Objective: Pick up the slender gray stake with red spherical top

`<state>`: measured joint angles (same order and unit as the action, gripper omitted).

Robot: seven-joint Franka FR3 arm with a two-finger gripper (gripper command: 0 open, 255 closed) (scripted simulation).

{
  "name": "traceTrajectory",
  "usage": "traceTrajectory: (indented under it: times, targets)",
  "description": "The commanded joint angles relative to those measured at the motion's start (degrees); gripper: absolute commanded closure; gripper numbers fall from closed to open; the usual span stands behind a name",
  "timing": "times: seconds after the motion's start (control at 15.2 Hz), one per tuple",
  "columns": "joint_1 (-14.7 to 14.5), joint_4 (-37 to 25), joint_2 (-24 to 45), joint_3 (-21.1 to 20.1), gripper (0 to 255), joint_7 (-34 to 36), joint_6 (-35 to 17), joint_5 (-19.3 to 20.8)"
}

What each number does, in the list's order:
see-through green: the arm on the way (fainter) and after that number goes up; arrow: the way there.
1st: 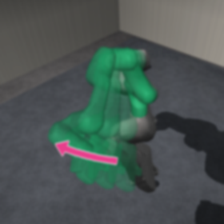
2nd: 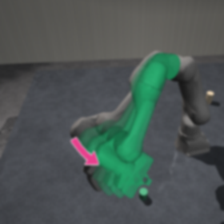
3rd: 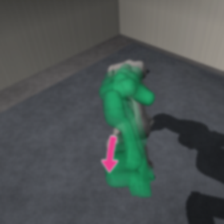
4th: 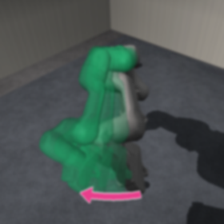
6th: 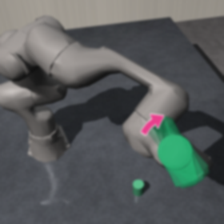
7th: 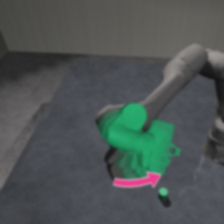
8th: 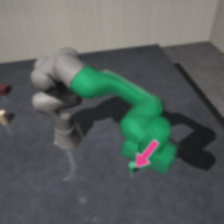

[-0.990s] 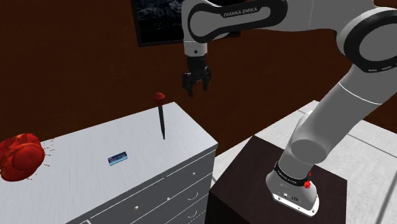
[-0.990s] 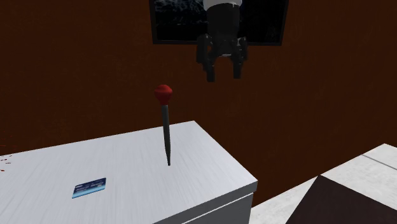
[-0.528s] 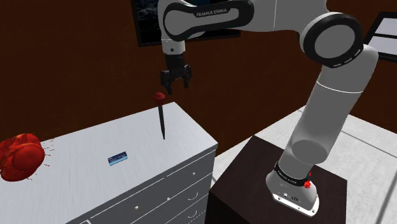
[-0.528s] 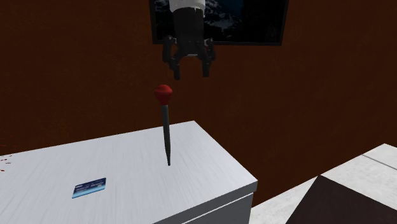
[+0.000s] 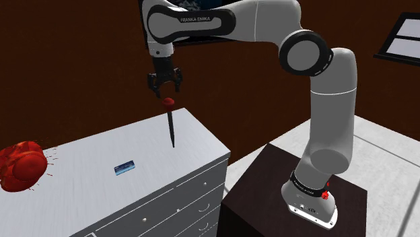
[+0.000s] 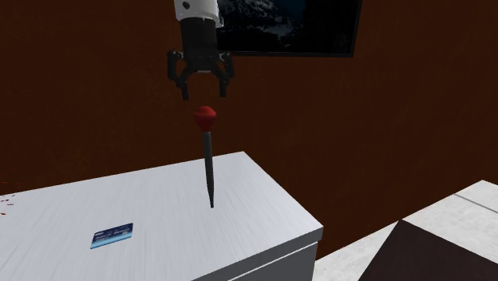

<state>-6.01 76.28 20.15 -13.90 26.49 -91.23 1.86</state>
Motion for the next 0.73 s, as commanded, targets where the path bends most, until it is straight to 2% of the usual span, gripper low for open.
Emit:
traceTrajectory:
  times: [0.0, 0.33, 0.46, 0.53, 0.66]
  targets:
    - [-0.15, 0.07, 0.82, 0.03, 0, 0.19, -0.94, 0.19]
    - [0.10, 4.85, 0.49, 0.10, 0, 0.06, -5.39, 0.13]
    - [0.10, 4.86, 0.48, 0.10, 0, 0.06, -5.39, 0.13]
    - [0.11, 4.80, 0.50, 0.11, 255, 0.04, -5.34, 0.13]
    - [0.10, 4.76, 0.51, 0.11, 255, 0.04, -5.32, 0.13]
